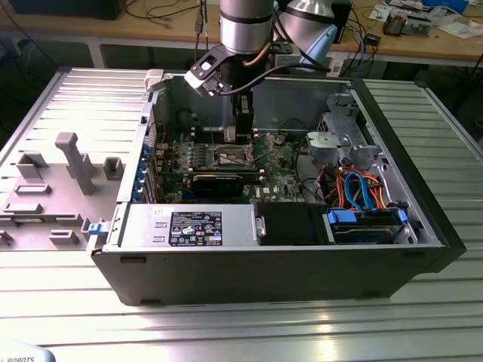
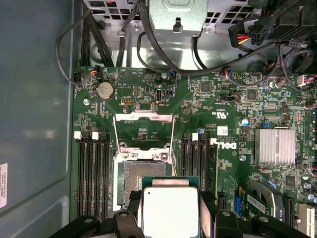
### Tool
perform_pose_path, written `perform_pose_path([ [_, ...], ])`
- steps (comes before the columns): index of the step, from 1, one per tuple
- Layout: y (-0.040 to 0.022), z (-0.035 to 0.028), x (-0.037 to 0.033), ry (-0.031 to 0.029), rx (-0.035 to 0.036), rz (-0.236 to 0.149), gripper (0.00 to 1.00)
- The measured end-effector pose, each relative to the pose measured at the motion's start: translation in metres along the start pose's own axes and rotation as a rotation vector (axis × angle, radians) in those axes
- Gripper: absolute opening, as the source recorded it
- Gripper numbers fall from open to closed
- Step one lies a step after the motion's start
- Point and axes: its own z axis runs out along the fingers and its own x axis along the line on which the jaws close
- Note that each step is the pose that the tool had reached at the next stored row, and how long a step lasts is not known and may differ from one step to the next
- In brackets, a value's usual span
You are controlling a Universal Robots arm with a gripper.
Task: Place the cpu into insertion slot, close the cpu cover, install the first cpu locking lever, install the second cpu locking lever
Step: 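Place the cpu into insertion slot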
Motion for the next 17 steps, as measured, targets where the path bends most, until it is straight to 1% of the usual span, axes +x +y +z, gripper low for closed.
perform_pose_path([
  [3,0.0,0.0,0.0,-0.0011,0.0,0.0,0.54],
  [7,0.0,0.0005,0.0001,-0.001,-0.0001,0.0,0.54],
  [10,-0.0002,0.0063,0.0007,-0.0015,0.0,0.0,0.54],
  [11,-0.0002,0.0098,0.0015,-0.0015,0.0011,0.0,0.54],
  [15,-0.0002,0.0154,0.0042,-0.0015,0.0106,0.006,0.54],
  [16,-0.0002,0.0156,0.0043,-0.0001,0.0112,0.007,0.54],
  [17,-0.0002,0.0158,0.0043,0.0035,0.0117,0.008,0.54],
])
